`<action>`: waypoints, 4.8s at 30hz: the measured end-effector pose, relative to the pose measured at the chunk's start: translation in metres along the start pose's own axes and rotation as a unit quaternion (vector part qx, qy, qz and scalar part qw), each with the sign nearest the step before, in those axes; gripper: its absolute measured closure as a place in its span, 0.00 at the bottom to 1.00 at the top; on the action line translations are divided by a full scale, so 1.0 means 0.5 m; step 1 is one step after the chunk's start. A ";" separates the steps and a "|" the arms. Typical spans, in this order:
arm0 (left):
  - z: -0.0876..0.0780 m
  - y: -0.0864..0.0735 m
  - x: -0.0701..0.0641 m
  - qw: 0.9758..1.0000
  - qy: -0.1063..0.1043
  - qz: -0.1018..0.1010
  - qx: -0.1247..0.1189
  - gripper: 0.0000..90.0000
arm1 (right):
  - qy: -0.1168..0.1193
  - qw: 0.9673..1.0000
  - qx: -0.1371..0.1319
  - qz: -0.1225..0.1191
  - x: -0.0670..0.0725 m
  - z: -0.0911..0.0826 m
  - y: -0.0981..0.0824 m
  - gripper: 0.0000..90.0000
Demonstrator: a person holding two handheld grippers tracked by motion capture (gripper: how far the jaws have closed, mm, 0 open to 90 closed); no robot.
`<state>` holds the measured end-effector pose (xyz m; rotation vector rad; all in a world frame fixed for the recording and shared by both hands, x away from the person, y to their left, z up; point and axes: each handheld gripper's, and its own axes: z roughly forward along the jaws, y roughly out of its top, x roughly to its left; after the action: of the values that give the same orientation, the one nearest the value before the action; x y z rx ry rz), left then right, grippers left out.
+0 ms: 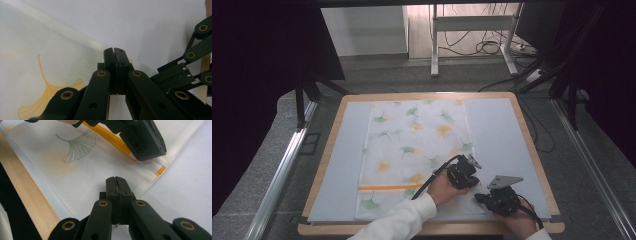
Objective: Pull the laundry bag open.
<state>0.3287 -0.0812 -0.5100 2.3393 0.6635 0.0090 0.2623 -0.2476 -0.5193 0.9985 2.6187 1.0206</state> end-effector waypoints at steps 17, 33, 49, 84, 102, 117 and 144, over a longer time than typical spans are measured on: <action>0.000 -0.014 0.008 0.999 -0.003 -0.042 -0.014 1.00 | 0.003 1.000 0.005 0.025 -0.005 0.001 0.002 1.00; 0.002 -0.020 0.012 0.998 -0.009 -0.051 -0.023 1.00 | -0.022 0.992 -0.022 0.124 -0.055 0.009 0.029 1.00; -0.008 -0.030 0.003 0.998 0.015 -0.056 -0.024 1.00 | -0.032 0.993 -0.010 0.113 -0.043 0.021 0.028 1.00; -0.074 -0.103 0.043 0.997 0.025 -0.073 -0.029 1.00 | -0.032 0.995 -0.010 0.096 -0.043 0.021 0.028 1.00; -0.102 -0.136 0.064 0.995 0.026 -0.087 -0.031 1.00 | -0.030 0.995 -0.012 0.092 -0.044 0.022 0.028 1.00; -0.136 -0.173 0.083 0.994 0.036 -0.097 -0.033 1.00 | -0.030 0.995 -0.011 0.090 -0.044 0.022 0.027 1.00; -0.201 -0.253 0.120 0.990 0.051 -0.123 -0.043 1.00 | -0.029 0.995 -0.012 0.090 -0.045 0.022 0.027 1.00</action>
<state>0.3043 0.0890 -0.5235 2.1726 0.9786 0.0449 0.2905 -0.2485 -0.5207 1.2567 2.5012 1.0394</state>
